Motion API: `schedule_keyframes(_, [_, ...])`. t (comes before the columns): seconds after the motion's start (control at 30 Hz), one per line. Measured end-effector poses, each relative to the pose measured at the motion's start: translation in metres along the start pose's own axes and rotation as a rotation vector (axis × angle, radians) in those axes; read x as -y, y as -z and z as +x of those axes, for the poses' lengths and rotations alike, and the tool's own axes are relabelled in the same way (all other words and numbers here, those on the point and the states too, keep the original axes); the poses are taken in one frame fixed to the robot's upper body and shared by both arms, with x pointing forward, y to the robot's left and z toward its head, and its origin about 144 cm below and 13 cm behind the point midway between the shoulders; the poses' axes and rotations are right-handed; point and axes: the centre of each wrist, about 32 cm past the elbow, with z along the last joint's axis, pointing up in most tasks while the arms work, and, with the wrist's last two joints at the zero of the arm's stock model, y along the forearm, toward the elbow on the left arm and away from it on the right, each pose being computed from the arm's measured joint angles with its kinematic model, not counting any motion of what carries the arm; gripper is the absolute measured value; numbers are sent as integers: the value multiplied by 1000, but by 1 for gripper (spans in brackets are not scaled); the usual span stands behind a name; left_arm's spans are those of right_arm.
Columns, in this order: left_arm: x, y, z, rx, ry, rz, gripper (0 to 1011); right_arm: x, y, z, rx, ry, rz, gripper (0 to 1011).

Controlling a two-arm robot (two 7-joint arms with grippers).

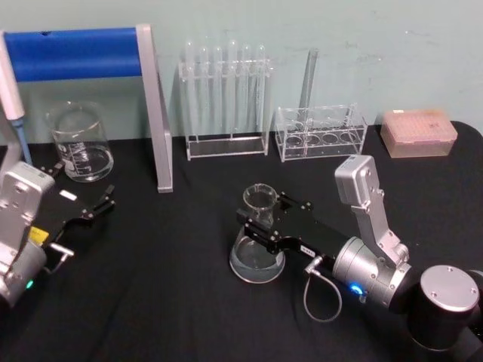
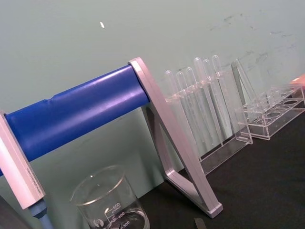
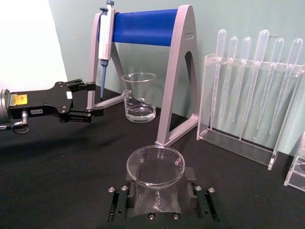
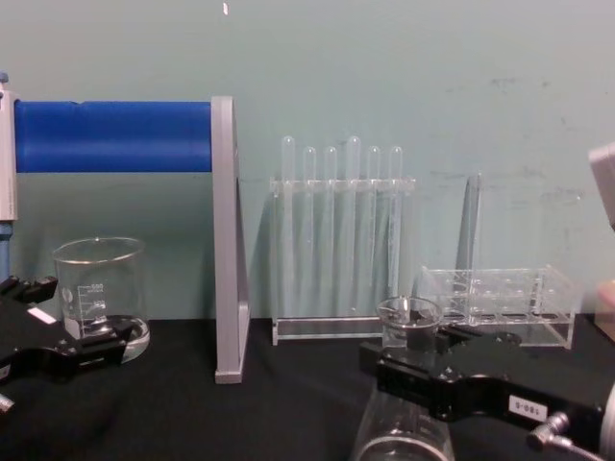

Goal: Grasp the erlenmeyer flask with one hand, shake it three times, then place it back.

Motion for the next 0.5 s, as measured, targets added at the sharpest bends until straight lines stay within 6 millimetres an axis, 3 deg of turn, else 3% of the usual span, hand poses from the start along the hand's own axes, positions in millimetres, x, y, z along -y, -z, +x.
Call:
schedule_keyframes(0.3, [0,0,0,0,0,0,1001,0,0,0,1,0,1,891])
schedule_keyframes(0.5, [0,0,0,0,0,0,1001,0,0,0,1,0,1,1002])
